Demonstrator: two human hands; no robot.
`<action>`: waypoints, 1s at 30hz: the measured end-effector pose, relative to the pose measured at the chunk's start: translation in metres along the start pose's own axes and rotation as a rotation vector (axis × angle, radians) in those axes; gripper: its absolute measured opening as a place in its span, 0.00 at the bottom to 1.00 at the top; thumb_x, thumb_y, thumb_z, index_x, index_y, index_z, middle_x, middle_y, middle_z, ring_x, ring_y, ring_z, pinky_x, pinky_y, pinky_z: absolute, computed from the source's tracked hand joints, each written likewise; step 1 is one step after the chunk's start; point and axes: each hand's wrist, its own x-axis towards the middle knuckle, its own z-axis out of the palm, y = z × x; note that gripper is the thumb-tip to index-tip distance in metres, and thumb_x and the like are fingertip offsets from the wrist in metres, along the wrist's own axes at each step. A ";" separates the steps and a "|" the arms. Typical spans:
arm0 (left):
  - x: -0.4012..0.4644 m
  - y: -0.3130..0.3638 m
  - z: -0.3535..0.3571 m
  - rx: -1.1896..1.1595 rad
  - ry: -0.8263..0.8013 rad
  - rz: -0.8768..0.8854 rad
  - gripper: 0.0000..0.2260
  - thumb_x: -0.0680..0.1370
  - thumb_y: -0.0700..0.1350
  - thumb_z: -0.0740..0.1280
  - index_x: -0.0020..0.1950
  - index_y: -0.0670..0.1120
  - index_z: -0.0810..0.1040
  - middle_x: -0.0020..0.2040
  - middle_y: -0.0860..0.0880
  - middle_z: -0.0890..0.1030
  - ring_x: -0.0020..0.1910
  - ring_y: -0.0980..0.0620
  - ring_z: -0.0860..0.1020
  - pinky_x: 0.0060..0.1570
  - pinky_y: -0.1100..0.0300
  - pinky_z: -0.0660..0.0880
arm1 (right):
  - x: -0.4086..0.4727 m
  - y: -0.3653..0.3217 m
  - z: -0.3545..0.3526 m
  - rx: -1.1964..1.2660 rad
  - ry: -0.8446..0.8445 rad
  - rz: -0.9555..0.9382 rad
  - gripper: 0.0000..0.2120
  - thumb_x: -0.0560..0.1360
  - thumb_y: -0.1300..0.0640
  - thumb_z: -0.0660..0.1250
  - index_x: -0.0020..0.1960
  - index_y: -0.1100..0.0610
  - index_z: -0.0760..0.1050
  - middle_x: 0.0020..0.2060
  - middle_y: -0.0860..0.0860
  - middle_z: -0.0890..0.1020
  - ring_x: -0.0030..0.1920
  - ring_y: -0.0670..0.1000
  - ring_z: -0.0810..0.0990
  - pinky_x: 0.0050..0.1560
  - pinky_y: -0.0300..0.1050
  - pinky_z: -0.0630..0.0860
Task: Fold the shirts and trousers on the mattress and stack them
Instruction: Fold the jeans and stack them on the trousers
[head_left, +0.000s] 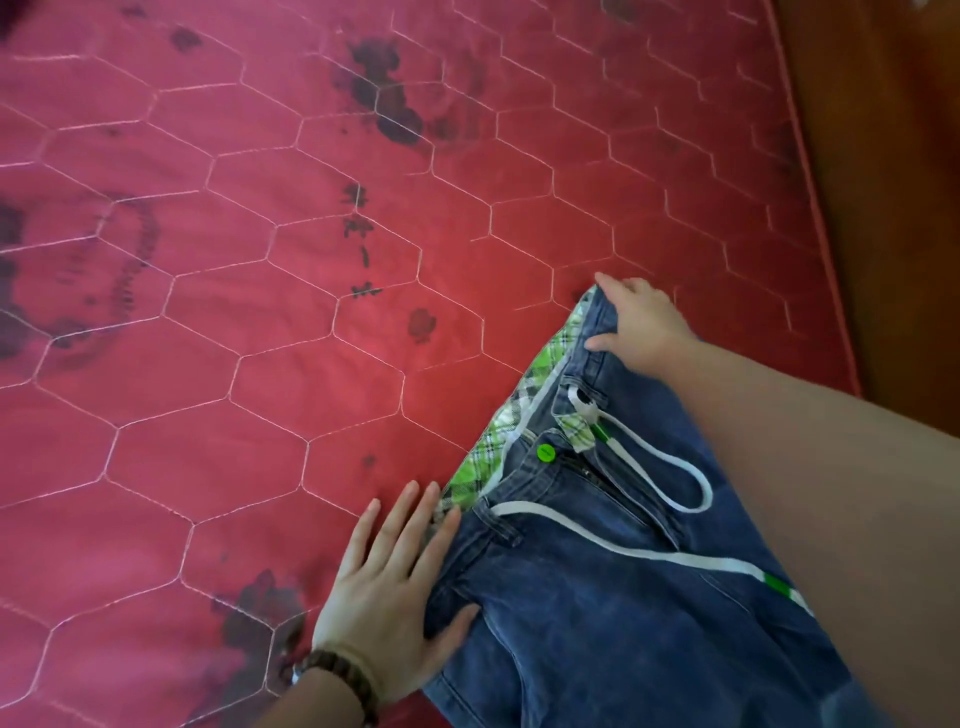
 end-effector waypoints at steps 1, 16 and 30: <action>0.000 0.000 0.000 0.002 0.004 0.002 0.38 0.74 0.68 0.56 0.77 0.47 0.57 0.77 0.45 0.60 0.77 0.45 0.55 0.70 0.41 0.56 | 0.003 0.000 -0.002 -0.012 0.024 0.005 0.41 0.71 0.47 0.73 0.77 0.51 0.54 0.72 0.58 0.64 0.70 0.61 0.64 0.69 0.60 0.64; -0.002 0.004 -0.013 -0.044 0.058 -0.013 0.29 0.78 0.63 0.55 0.72 0.44 0.67 0.76 0.45 0.62 0.77 0.46 0.56 0.74 0.44 0.53 | -0.086 -0.002 0.029 0.164 0.316 0.042 0.18 0.75 0.50 0.70 0.61 0.59 0.74 0.54 0.59 0.77 0.54 0.61 0.75 0.49 0.50 0.70; -0.062 0.048 -0.213 -0.493 0.063 -0.154 0.16 0.73 0.46 0.72 0.36 0.58 0.65 0.32 0.56 0.72 0.34 0.50 0.72 0.36 0.58 0.65 | -0.343 0.051 -0.096 0.583 0.591 0.131 0.06 0.74 0.55 0.72 0.47 0.54 0.77 0.41 0.49 0.80 0.44 0.51 0.76 0.43 0.41 0.66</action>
